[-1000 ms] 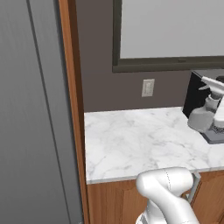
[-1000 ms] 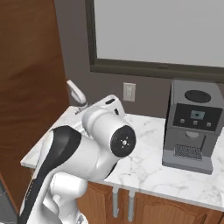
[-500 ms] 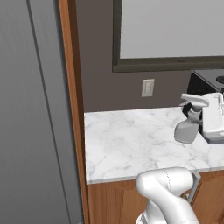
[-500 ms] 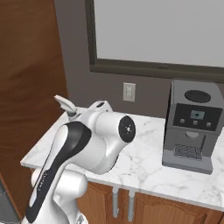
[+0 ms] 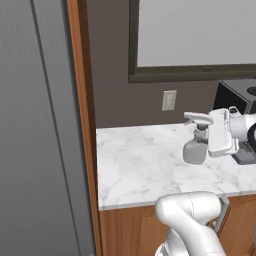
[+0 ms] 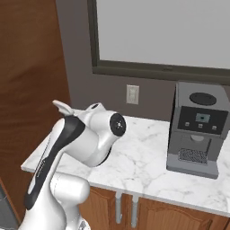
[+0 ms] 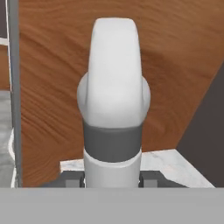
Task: Move the cutting board and knife to the sink. Then move spray from the cabinet to the counter.
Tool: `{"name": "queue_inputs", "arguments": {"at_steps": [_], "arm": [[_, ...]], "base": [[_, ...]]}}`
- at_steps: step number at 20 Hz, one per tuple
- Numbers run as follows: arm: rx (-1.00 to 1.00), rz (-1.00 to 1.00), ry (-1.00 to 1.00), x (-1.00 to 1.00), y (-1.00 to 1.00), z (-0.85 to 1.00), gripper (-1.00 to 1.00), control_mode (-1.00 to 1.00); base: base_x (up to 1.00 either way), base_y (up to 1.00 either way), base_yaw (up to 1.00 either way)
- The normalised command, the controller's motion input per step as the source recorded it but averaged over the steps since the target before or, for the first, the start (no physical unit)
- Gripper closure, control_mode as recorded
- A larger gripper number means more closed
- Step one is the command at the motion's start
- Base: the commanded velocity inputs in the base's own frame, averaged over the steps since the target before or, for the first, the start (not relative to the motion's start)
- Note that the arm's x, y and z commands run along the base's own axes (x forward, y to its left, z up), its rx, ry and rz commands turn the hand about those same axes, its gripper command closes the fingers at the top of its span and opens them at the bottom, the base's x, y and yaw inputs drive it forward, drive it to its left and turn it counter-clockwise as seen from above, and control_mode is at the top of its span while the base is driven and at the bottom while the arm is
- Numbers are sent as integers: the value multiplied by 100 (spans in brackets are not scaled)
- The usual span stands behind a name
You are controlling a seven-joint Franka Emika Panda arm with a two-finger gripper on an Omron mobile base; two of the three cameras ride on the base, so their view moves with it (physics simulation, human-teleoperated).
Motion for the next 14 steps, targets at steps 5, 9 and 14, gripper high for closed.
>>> {"name": "queue_inputs", "arguments": {"at_steps": [5,9,14], "arm": [[0,1,3,56,35,-47,100,-100],[0,2,10,69,20,-46,100,-100],[0,9,11,84,4,-41,100,-100]], "base": [[0,0,0],[0,0,0],[0,0,0]]}}
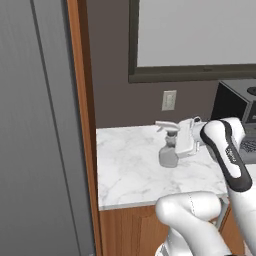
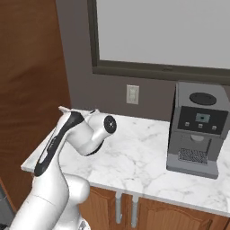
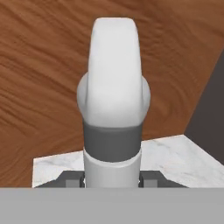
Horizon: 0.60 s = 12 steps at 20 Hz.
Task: Move the cutting board and knife to the sink. Then move spray from the cabinet to the counter.
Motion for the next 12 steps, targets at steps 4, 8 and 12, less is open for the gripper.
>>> {"name": "queue_inputs", "arguments": {"at_steps": [4,8,12], "arm": [[0,22,7,63,0,-32,100,-100],[0,25,0,34,-2,-24,100,-100],[6,25,0,37,-8,-22,100,-100]], "base": [[0,0,0],[0,0,0],[0,0,0]]}}
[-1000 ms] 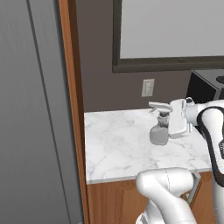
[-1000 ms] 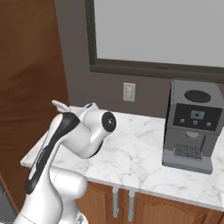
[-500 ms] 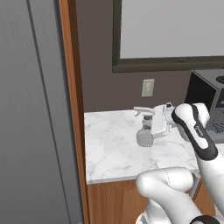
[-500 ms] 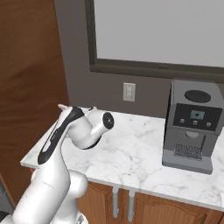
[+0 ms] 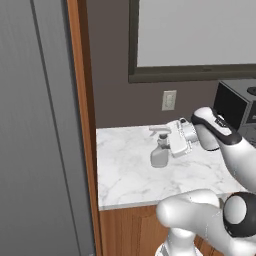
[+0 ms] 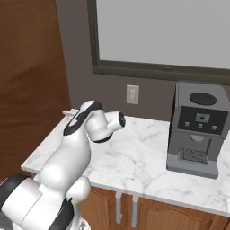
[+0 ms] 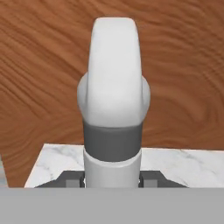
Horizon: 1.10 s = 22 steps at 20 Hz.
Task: Move the cutting board and knife to the sink. Then move spray from the cabinet to the counter.
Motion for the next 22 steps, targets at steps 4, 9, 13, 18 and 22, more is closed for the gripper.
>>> {"name": "queue_inputs", "arguments": {"at_steps": [4,9,13,18,22], "arm": [[1,11,0,22,-2,-7,100,-100],[0,2,0,35,0,-4,100,-100],[0,0,0,48,0,-20,100,-100],[0,0,0,37,0,-33,100,-100],[0,0,0,19,0,-45,100,-100]], "base": [[0,0,0],[0,0,0],[0,0,0],[0,0,0],[0,0,0]]}}
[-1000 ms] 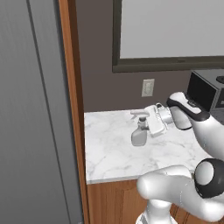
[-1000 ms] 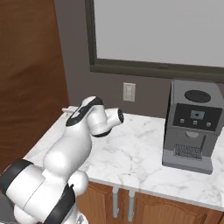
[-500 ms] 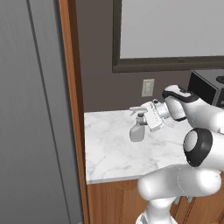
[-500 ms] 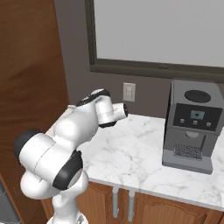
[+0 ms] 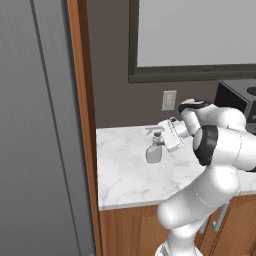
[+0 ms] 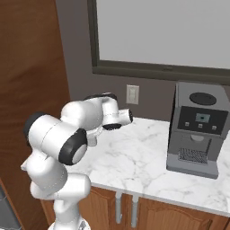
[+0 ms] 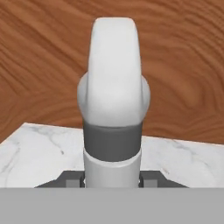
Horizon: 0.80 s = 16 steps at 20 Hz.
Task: Move the cutting board and knife to the sink. Then move spray from the cabinet to the counter.
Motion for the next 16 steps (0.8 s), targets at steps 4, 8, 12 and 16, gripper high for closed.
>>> {"name": "queue_inputs", "arguments": {"at_steps": [4,8,12,16], "arm": [[1,0,0,15,0,-49,100,-100],[3,0,0,17,0,-44,100,-100],[5,0,0,10,0,-42,100,-100],[0,3,0,0,0,-16,100,-100]], "base": [[0,0,0],[0,0,0],[0,0,0],[0,0,0]]}}
